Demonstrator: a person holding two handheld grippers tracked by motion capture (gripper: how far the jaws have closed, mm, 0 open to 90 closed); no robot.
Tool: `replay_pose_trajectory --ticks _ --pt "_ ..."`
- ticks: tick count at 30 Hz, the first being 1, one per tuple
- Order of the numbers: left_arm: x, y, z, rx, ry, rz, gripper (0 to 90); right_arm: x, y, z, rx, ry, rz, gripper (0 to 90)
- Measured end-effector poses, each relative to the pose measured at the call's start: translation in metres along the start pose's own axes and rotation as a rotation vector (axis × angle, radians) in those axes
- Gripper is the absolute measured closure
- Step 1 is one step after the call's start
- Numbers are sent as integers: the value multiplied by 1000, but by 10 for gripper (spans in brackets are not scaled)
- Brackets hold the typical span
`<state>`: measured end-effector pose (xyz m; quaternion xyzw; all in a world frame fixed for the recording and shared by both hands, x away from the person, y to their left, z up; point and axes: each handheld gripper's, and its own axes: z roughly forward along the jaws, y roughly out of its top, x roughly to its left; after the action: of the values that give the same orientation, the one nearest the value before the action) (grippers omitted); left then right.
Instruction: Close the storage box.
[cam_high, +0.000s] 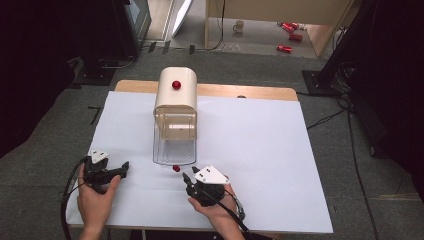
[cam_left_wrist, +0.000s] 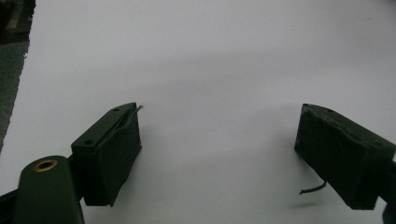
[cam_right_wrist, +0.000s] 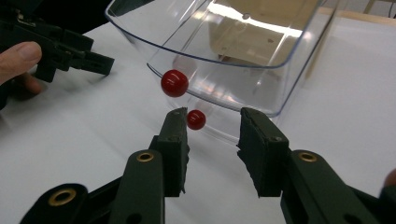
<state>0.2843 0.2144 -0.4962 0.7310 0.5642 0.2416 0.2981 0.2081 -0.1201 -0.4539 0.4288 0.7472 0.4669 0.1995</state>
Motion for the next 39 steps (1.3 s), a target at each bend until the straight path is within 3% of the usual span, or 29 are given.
replay_pose_trajectory --ticks 12,24,39 --pt "0 0 0 0 0 0 143 15 5 12 -6 19 -6 665" --pt "0 0 0 0 1 0 143 20 3 26 -3 16 33 710" --pt "0 0 0 0 1 0 143 23 5 28 -27 2 52 751"
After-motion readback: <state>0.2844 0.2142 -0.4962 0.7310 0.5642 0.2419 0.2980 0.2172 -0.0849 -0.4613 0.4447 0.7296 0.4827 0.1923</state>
